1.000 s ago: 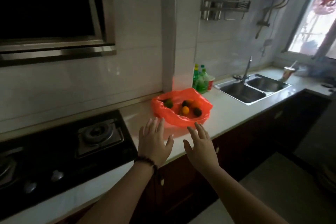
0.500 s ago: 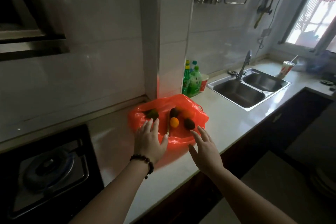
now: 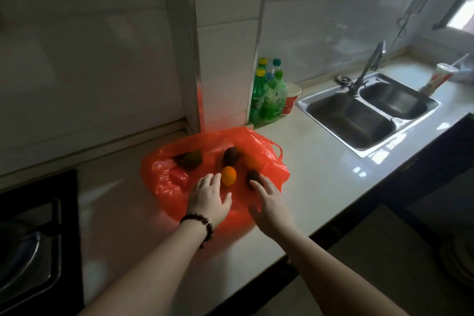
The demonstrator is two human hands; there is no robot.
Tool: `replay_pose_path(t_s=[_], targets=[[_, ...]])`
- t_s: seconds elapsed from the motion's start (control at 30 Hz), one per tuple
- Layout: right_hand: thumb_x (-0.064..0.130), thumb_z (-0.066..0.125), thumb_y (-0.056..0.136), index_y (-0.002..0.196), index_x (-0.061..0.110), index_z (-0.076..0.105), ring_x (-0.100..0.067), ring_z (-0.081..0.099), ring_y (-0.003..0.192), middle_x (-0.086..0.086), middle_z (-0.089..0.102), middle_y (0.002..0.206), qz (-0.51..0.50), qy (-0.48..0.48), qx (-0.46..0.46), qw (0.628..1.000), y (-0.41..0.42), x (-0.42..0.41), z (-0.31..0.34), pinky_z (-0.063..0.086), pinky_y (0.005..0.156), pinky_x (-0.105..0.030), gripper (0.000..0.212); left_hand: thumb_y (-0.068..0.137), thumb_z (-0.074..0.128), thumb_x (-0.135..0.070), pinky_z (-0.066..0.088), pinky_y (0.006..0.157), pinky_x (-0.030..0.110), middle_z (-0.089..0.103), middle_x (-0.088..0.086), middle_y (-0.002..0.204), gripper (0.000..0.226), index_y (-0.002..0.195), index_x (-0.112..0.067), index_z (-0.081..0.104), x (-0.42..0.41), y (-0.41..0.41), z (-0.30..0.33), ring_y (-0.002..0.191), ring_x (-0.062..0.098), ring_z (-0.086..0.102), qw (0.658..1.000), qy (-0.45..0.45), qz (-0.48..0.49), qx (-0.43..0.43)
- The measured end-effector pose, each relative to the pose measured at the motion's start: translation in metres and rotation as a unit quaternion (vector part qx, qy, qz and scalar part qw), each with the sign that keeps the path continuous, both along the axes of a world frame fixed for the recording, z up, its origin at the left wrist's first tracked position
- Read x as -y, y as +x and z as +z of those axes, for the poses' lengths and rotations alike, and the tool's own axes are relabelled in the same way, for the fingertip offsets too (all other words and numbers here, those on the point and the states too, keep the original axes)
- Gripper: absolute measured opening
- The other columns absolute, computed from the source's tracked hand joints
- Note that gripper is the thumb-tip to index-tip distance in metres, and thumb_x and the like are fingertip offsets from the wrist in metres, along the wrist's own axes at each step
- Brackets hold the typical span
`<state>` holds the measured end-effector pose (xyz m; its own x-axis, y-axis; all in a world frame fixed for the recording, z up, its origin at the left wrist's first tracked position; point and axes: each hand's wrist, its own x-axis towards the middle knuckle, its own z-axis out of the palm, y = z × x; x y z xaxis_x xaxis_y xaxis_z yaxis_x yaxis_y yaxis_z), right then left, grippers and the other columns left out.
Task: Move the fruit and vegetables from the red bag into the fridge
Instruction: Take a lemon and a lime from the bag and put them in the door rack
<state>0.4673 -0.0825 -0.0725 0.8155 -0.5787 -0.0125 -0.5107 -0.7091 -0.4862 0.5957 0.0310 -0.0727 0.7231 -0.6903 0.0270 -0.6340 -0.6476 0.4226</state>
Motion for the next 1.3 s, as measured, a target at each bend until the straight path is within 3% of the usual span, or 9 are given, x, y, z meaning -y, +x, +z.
replay_pose_path(t_s=[0.17,0.33,0.43,0.5,0.67,0.9,1.03,1.3], targets=[[0.031,0.048,0.094,0.144,0.024,0.034,-0.025,0.018,0.144,-0.005,0.022,0.156,0.074,0.004,-0.032,0.997,0.037,0.046,-0.023,0.018,0.117,-0.039,0.052,0.086,0.056,-0.039,0.025,0.111,0.035,0.020,0.003,0.153,0.071,0.146,-0.021,0.023,0.043,0.015,-0.023,0.139,0.024,0.020,0.997,0.019,0.046,-0.058],[0.034,0.046,0.094,0.145,0.030,0.028,-0.029,0.024,0.141,-0.002,0.016,0.157,0.145,0.004,-0.087,0.986,0.049,0.077,-0.043,0.034,0.109,-0.045,0.055,0.083,0.060,-0.032,0.021,0.113,0.037,0.005,-0.001,0.156,0.084,0.149,-0.028,0.008,0.073,0.023,-0.042,0.141,0.026,0.013,0.992,0.080,0.045,-0.082],[0.032,0.047,0.093,0.146,0.030,0.026,-0.028,0.022,0.142,-0.001,0.014,0.158,0.170,0.010,-0.093,0.981,0.050,0.089,-0.052,0.034,0.109,-0.043,0.057,0.081,0.061,-0.031,0.022,0.111,0.043,0.001,-0.006,0.156,0.090,0.148,-0.032,0.001,0.079,0.020,-0.053,0.140,0.026,0.013,0.987,0.129,0.057,-0.073],[0.029,0.049,0.092,0.146,0.029,0.028,-0.028,0.024,0.141,-0.002,0.016,0.157,0.173,0.020,-0.081,0.981,0.052,0.094,-0.057,0.033,0.110,-0.042,0.057,0.079,0.062,-0.030,0.023,0.111,0.046,0.004,-0.007,0.156,0.091,0.147,-0.033,0.002,0.084,0.019,-0.059,0.139,0.024,0.015,0.986,0.140,0.070,-0.059],[0.019,0.048,0.092,0.144,0.029,0.030,-0.030,0.041,0.131,-0.003,0.022,0.155,0.169,0.048,-0.074,0.982,0.058,0.101,-0.066,0.042,0.103,-0.041,0.056,0.081,0.062,-0.024,0.026,0.106,0.043,0.027,-0.002,0.149,0.072,0.142,-0.027,0.023,0.102,0.021,-0.062,0.134,0.022,0.027,0.986,0.127,0.103,-0.018],[0.015,0.052,0.090,0.140,0.028,0.035,-0.026,0.037,0.132,-0.002,0.031,0.149,0.182,0.057,-0.033,0.981,0.064,0.102,-0.062,0.040,0.104,-0.036,0.054,0.075,0.068,-0.018,0.041,0.096,0.040,0.050,0.004,0.127,0.059,0.129,-0.023,0.042,0.090,0.019,-0.062,0.117,0.028,0.044,0.986,0.010,0.163,-0.022],[0.022,0.057,0.090,0.138,0.028,0.040,-0.023,0.033,0.129,-0.001,0.034,0.146,0.207,0.070,0.035,0.975,0.076,0.086,-0.039,0.037,0.107,-0.037,0.051,0.072,0.073,-0.017,0.046,0.089,0.040,0.056,0.007,0.119,0.055,0.122,-0.018,0.050,0.068,0.022,-0.038,0.110,0.030,0.051,0.975,-0.070,0.208,0.024],[0.017,0.067,0.081,0.135,0.018,0.045,-0.024,0.035,0.126,-0.003,0.040,0.140,0.311,0.108,0.129,0.935,0.127,0.004,0.032,0.038,0.105,-0.036,0.058,0.069,0.076,-0.018,0.049,0.082,0.041,0.060,0.009,0.110,0.055,0.120,-0.016,0.054,-0.014,0.030,0.038,0.097,0.031,0.055,0.917,-0.167,0.332,0.142]])
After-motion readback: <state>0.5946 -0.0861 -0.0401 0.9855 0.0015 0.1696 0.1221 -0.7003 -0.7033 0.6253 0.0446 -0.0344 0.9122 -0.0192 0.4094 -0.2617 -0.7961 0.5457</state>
